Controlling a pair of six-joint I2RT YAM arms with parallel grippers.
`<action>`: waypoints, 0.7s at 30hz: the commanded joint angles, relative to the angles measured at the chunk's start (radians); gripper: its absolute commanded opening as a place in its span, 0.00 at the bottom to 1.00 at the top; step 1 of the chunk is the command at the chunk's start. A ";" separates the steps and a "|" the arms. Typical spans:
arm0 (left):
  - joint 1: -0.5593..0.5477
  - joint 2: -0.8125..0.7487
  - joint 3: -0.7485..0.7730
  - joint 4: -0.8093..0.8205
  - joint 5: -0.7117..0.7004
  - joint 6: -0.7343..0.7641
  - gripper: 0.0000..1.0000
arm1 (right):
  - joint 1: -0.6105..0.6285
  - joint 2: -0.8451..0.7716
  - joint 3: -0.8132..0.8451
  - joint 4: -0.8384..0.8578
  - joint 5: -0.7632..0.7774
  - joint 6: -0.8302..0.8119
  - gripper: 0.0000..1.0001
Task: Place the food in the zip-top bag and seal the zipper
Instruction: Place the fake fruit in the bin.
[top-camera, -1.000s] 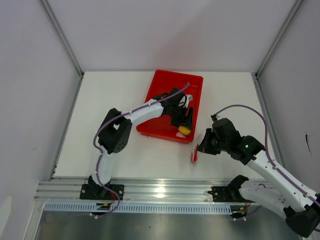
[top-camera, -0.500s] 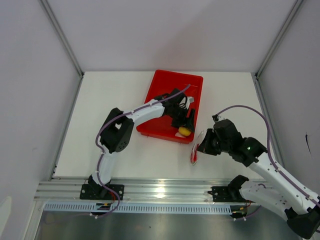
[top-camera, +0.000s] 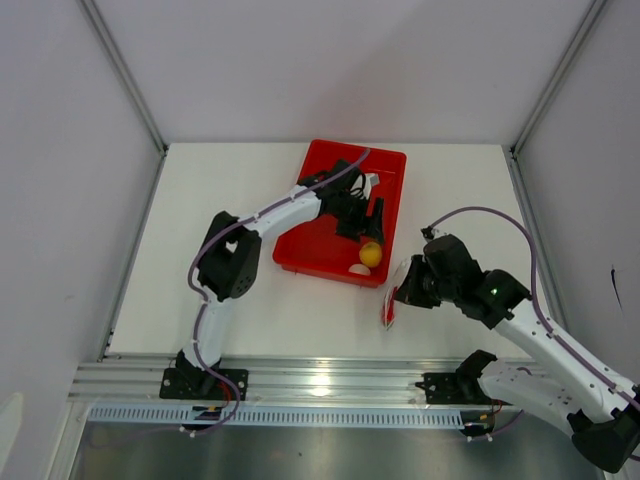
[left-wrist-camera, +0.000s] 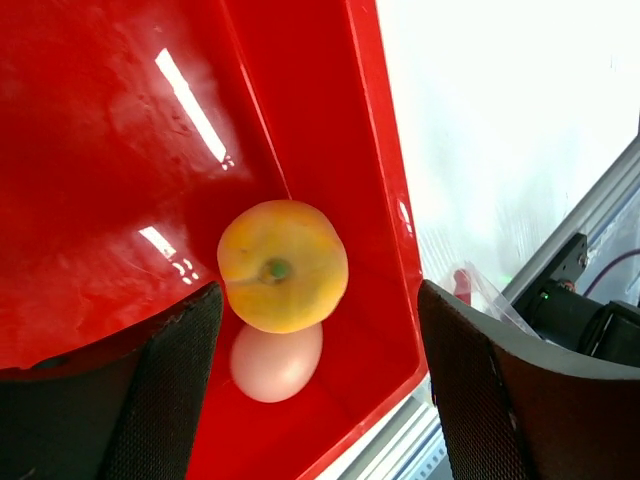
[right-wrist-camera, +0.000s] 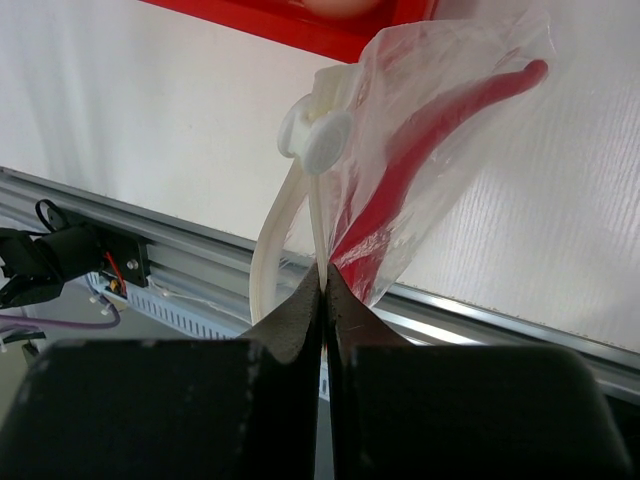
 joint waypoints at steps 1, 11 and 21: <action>0.010 0.025 0.065 -0.042 -0.012 0.044 0.81 | 0.002 -0.004 0.042 -0.005 0.018 -0.024 0.02; 0.010 -0.007 -0.004 -0.006 -0.050 0.051 0.81 | -0.010 -0.004 0.051 -0.013 0.005 -0.038 0.02; 0.010 -0.275 -0.125 0.039 -0.172 0.010 0.91 | -0.003 0.008 0.046 -0.035 -0.041 -0.093 0.02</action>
